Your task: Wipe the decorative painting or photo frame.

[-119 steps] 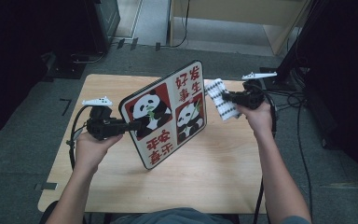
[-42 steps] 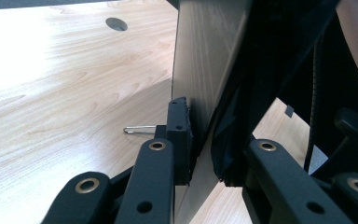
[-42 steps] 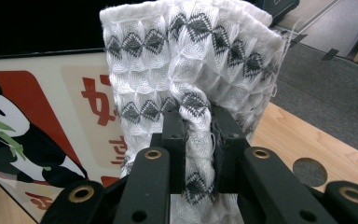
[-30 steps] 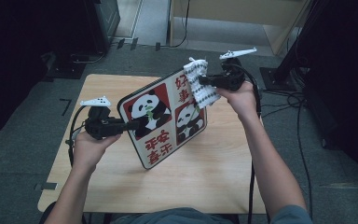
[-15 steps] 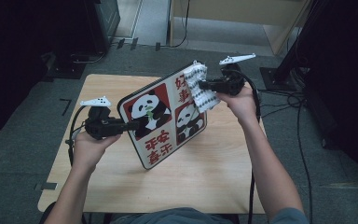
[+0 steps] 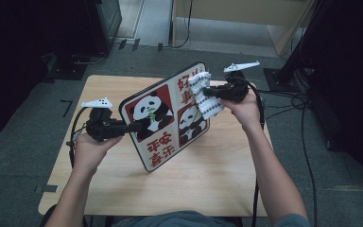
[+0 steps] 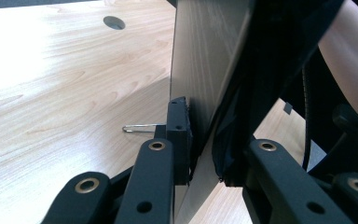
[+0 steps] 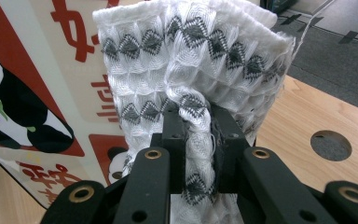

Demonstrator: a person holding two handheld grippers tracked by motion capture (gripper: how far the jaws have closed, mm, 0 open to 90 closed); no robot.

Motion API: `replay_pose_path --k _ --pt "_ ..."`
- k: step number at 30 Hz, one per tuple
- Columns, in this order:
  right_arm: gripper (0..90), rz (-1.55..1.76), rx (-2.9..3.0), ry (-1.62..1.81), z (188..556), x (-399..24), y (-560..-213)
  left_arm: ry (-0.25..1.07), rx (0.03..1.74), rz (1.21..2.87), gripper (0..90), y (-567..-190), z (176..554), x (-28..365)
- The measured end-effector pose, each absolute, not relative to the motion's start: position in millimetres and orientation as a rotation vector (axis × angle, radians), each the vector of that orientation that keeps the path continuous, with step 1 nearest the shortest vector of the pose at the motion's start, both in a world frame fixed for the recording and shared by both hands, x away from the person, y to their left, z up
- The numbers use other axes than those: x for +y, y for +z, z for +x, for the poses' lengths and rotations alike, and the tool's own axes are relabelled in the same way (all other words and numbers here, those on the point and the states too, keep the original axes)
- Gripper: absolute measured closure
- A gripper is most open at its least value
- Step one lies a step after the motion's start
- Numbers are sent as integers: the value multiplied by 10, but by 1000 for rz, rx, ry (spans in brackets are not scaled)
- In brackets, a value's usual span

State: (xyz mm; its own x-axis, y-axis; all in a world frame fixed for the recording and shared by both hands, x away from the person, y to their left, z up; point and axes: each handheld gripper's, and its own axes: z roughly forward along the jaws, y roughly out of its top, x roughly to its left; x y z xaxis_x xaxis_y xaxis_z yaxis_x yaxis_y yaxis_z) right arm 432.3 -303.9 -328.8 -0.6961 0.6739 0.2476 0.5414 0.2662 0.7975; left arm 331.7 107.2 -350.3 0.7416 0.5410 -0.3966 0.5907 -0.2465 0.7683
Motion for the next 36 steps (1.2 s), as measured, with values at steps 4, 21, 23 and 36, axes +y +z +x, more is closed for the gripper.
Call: replay_pose_path --k 4,21,23,36 --pt "791 1158 2387 1415 4310 -3042 -3323 -61 867 1911 782 -3502 3316 1072" --pt "789 1157 2404 1418 4275 -3026 -3502 -68 870 1911 780 -3501 3319 1073" --pt "788 1162 2406 1416 4277 -3028 -3526 -68 868 1914 780 -3499 3319 1073" --pt "788 1198 2426 1413 4274 -3023 -3637 -65 863 1917 779 -3499 3317 1073"
